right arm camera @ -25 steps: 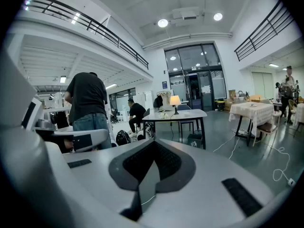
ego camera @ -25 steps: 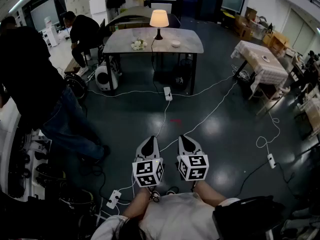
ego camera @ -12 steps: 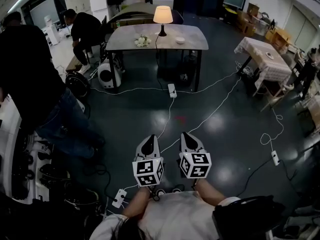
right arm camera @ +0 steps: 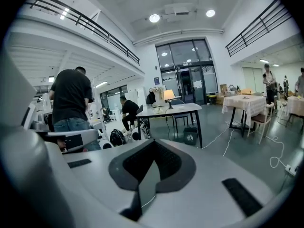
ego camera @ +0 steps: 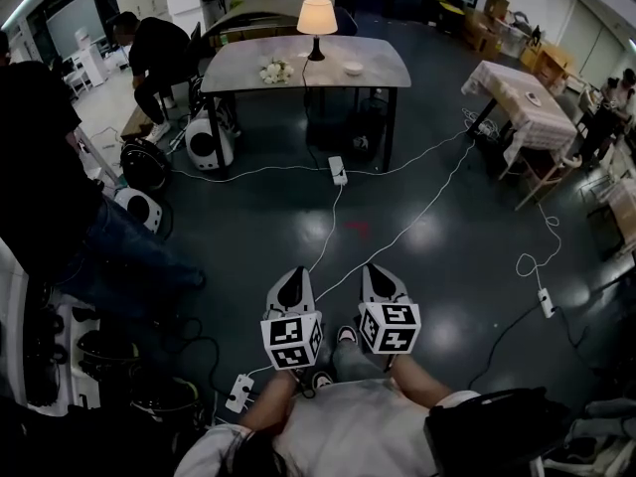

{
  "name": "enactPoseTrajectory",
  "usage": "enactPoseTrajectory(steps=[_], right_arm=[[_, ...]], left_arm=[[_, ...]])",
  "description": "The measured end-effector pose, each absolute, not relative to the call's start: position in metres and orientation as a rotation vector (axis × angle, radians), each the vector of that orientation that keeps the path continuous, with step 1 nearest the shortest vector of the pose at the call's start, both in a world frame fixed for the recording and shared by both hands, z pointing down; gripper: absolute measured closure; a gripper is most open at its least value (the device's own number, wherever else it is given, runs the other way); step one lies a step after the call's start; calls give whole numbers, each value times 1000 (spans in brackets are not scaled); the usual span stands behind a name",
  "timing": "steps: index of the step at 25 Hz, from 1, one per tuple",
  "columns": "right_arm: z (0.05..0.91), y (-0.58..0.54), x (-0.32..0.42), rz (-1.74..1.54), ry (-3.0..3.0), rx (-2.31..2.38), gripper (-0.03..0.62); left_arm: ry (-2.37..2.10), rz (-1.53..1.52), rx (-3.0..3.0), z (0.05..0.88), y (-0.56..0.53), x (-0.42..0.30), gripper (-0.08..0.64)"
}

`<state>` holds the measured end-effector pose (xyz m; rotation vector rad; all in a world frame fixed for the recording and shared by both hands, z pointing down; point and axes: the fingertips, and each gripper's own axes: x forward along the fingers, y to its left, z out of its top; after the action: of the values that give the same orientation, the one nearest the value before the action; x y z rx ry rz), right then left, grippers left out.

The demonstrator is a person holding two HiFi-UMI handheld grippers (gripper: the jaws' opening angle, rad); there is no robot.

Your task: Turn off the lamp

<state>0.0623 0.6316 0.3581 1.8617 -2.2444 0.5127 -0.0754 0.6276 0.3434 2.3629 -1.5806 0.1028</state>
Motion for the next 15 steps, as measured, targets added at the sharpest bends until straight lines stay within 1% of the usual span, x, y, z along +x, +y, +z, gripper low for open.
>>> enactPoseTrajectory(steps=[7,15], right_arm=[[370,583,66,525,-2244,1858,594],[365,507,74,507,-2254,1803,594]], left_arm=[[-1612,104,2346,353,584,-78,565],[-1650,83,2294,351,505,-77,565]])
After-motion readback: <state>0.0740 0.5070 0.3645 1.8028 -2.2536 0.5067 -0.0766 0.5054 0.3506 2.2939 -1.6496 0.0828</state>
